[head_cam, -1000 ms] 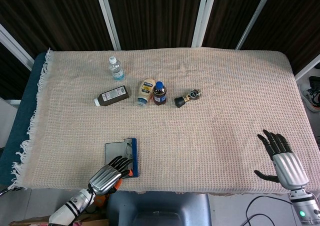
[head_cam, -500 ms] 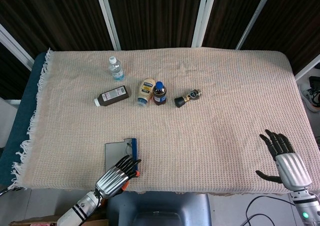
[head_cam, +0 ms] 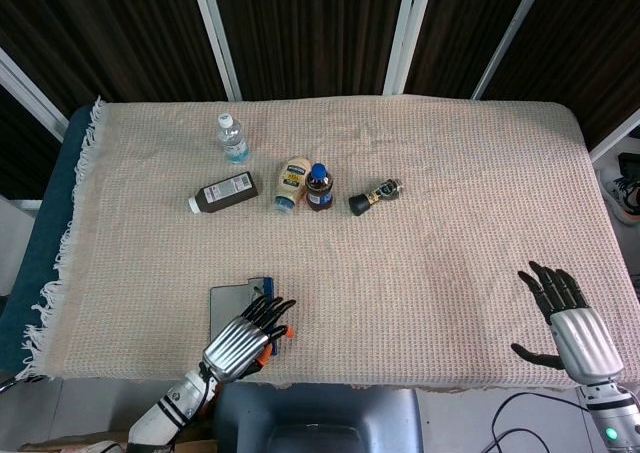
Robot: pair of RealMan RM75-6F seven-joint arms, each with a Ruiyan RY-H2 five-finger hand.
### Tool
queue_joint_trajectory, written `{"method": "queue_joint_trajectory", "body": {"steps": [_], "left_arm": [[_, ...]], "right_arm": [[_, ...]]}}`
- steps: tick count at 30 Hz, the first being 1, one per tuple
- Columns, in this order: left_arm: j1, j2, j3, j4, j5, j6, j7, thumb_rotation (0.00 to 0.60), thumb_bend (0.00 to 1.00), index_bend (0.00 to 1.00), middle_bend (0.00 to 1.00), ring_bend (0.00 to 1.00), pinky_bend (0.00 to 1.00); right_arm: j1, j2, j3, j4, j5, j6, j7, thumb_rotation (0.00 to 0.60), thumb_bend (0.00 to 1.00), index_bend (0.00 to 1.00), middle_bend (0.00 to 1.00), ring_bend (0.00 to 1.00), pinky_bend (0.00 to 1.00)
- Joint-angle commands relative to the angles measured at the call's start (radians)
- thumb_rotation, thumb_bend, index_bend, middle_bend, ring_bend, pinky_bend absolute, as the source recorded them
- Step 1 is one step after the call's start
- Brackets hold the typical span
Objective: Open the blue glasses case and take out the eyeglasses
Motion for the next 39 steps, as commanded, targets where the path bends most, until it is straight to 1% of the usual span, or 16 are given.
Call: {"method": "queue_joint_trajectory", "body": {"steps": [1,3,6,9,12,16,19,23,27,31,35,39], "left_arm": [[-0.063,-0.083,-0.097,0.059,-0.086,-0.058,0.004,0.600,0.75,0.33,0.00,0.00,0.00],[-0.096,-0.136,-0.144,0.111,-0.141,-0.082,0.030,0.600,0.77,0.34,0.00,0.00,0.00],[-0.142,-0.209,-0.200,0.205,-0.219,-0.110,0.078,0.600,0.79,0.34,0.00,0.00,0.00],[-0.182,-0.267,-0.241,0.301,-0.302,-0.131,0.131,0.600,0.79,0.35,0.00,0.00,0.00],[-0.206,-0.294,-0.263,0.359,-0.367,-0.137,0.169,0.600,0.79,0.35,0.00,0.00,0.00],[-0.217,-0.290,-0.264,0.375,-0.405,-0.119,0.220,0.600,0.81,0.41,0.00,0.00,0.00],[-0.222,-0.275,-0.253,0.372,-0.440,-0.109,0.273,0.600,0.83,0.45,0.00,0.00,0.00],[-0.224,-0.248,-0.234,0.348,-0.501,-0.095,0.353,0.600,0.84,0.49,0.00,0.00,0.00],[-0.224,-0.223,-0.216,0.332,-0.525,-0.068,0.399,0.600,0.84,0.51,0.00,0.00,0.00],[-0.222,-0.199,-0.208,0.319,-0.555,-0.047,0.422,0.600,0.84,0.52,0.00,0.00,0.00],[-0.210,-0.159,-0.194,0.298,-0.571,-0.021,0.437,0.600,0.85,0.53,0.00,0.00,0.00],[-0.196,-0.107,-0.173,0.261,-0.612,0.002,0.473,0.600,0.85,0.54,0.00,0.00,0.00]], "right_arm": [[0.001,0.001,0.001,0.000,0.002,0.000,0.003,0.600,0.19,0.00,0.00,0.00,0.00],[0.001,0.003,0.004,0.001,0.005,0.000,0.009,0.600,0.19,0.00,0.00,0.00,0.00],[0.001,0.007,0.008,0.002,0.012,0.000,0.021,0.600,0.19,0.00,0.00,0.00,0.00],[0.001,0.014,0.011,0.003,0.019,0.001,0.032,0.600,0.19,0.00,0.00,0.00,0.00],[-0.001,0.020,0.012,0.005,0.021,0.004,0.045,0.600,0.19,0.00,0.00,0.00,0.00],[-0.003,0.026,0.014,0.007,0.022,0.008,0.060,0.600,0.19,0.00,0.00,0.00,0.00],[-0.003,0.028,0.013,0.007,0.020,0.009,0.064,0.600,0.19,0.00,0.00,0.00,0.00],[-0.005,0.028,0.012,0.006,0.015,0.014,0.066,0.600,0.19,0.00,0.00,0.00,0.00],[-0.006,0.025,0.011,0.006,0.012,0.016,0.061,0.600,0.19,0.00,0.00,0.00,0.00],[-0.006,0.023,0.009,0.006,0.008,0.015,0.056,0.600,0.19,0.00,0.00,0.00,0.00],[-0.005,0.021,0.011,0.005,0.009,0.016,0.055,0.600,0.19,0.00,0.00,0.00,0.00],[-0.006,0.020,0.012,0.005,0.008,0.019,0.054,0.600,0.19,0.00,0.00,0.00,0.00]]}}
